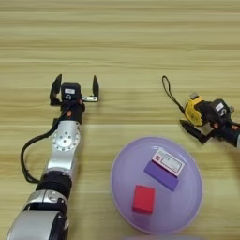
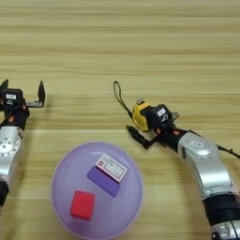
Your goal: Move the objects on the table
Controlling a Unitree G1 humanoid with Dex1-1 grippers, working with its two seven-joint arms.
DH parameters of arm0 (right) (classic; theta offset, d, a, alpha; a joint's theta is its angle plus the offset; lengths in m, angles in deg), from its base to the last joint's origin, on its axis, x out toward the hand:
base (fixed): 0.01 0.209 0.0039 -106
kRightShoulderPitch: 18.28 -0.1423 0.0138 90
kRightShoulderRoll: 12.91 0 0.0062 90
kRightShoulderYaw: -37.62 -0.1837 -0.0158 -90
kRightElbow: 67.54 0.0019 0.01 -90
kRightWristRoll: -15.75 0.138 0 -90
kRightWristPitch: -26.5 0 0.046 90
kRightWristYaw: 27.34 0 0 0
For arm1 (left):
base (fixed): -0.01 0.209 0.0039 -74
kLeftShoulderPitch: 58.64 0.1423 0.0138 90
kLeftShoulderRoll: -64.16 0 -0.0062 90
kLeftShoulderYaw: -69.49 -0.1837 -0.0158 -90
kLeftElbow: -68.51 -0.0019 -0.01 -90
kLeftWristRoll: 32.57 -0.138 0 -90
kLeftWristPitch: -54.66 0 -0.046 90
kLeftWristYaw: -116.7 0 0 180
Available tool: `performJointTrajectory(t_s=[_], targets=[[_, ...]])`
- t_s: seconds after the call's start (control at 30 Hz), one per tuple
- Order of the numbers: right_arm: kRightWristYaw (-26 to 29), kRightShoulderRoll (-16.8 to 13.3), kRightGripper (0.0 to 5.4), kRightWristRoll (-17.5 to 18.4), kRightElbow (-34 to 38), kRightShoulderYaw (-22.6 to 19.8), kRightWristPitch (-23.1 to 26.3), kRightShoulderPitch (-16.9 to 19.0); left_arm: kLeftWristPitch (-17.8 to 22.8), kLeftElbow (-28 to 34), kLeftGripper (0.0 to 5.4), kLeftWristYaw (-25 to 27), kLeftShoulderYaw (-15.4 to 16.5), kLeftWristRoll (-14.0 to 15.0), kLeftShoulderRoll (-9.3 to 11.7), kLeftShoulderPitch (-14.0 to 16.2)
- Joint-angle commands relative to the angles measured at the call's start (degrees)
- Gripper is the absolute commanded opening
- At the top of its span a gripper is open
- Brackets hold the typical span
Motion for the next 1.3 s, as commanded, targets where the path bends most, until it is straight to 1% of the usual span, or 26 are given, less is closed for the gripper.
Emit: performJointTrajectory(t_s=[0.03, 0.2, 0.27, 0.43, 0.57, 0.7, 0.77, 0.87, 0.97, 1.0, 1.07, 1.17, 1.23, 1.3], targets=[[-0.7, 0.4, 5.37, 0.3, 1.8, -1.2, -2.4, -0.7, -0.6, -0.7, 5.40, -0.3, 0.2, -0.2, 0.0, -0.9], [-1.4, 1.4, 5.37, 1.3, 3.5, -2.6, -6.2, -0.9, -0.7, -0.8, 5.40, -0.4, 0.1, -0.3, 0.0, -0.9], [-1.4, 1.9, 5.37, 2.3, 4.4, -3.5, -7.3, -1.1, -0.7, -0.8, 5.40, -0.4, 0.1, -0.3, 0.0, -0.9], [0.2, 3.4, 5.37, 6.2, 8.1, -5.1, -10.8, -1.0, -0.8, -0.7, 5.40, -0.4, 0.1, -0.3, 0.0, -0.8], [2.0, 4.0, 5.37, 8.0, 10.1, -5.0, -14.5, -0.5, -0.8, -0.7, 5.40, -0.4, 0.1, -0.3, -0.1, -0.8], [4.7, 4.0, 5.37, 9.9, 12.3, -4.4, -16.0, 0.3, -0.8, -0.6, 5.40, -0.5, 0.1, -0.3, -0.1, -0.8], [7.2, 3.8, 5.37, 11.6, 14.1, -3.7, -16.1, 1.0, -0.8, -0.6, 5.40, -0.5, 0.1, -0.3, -0.1, -0.8], [12.8, 2.6, 5.37, 14.7, 17.0, -1.9, -15.6, 2.8, -0.8, -0.7, 5.40, -0.6, 0.0, -0.4, -0.2, -0.9], [19.8, 0.1, 5.37, 19.0, 19.7, 0.0, -12.5, 5.2, -0.8, -0.4, 5.40, -0.6, 0.0, -0.4, -0.2, -0.8], [22.2, -1.1, 5.37, 19.3, 19.9, 0.9, -11.9, 5.8, -0.7, -0.4, 5.40, -0.6, 0.0, -0.3, -0.2, -0.8], [26.0, -3.2, 5.37, 19.1, 19.9, 2.6, -10.8, 6.6, -0.7, -0.3, 5.40, -0.7, 0.0, -0.4, -0.3, -0.7], [30.4, -5.8, 5.37, 17.7, 20.3, 5.2, -10.0, 7.3, -0.6, -0.4, 5.40, -0.8, -0.2, -0.4, -0.4, -0.8], [32.6, -7.0, 5.37, 17.3, 20.3, 7.0, -8.8, 7.2, -0.6, -0.6, 5.40, -1.0, -0.1, -0.4, -0.5, -1.0], [34.2, -7.7, 5.37, 16.1, 19.5, 8.6, -8.5, 7.0, -0.6, -0.9, 5.40, -1.1, -0.1, -0.4, -0.6, -1.3]])
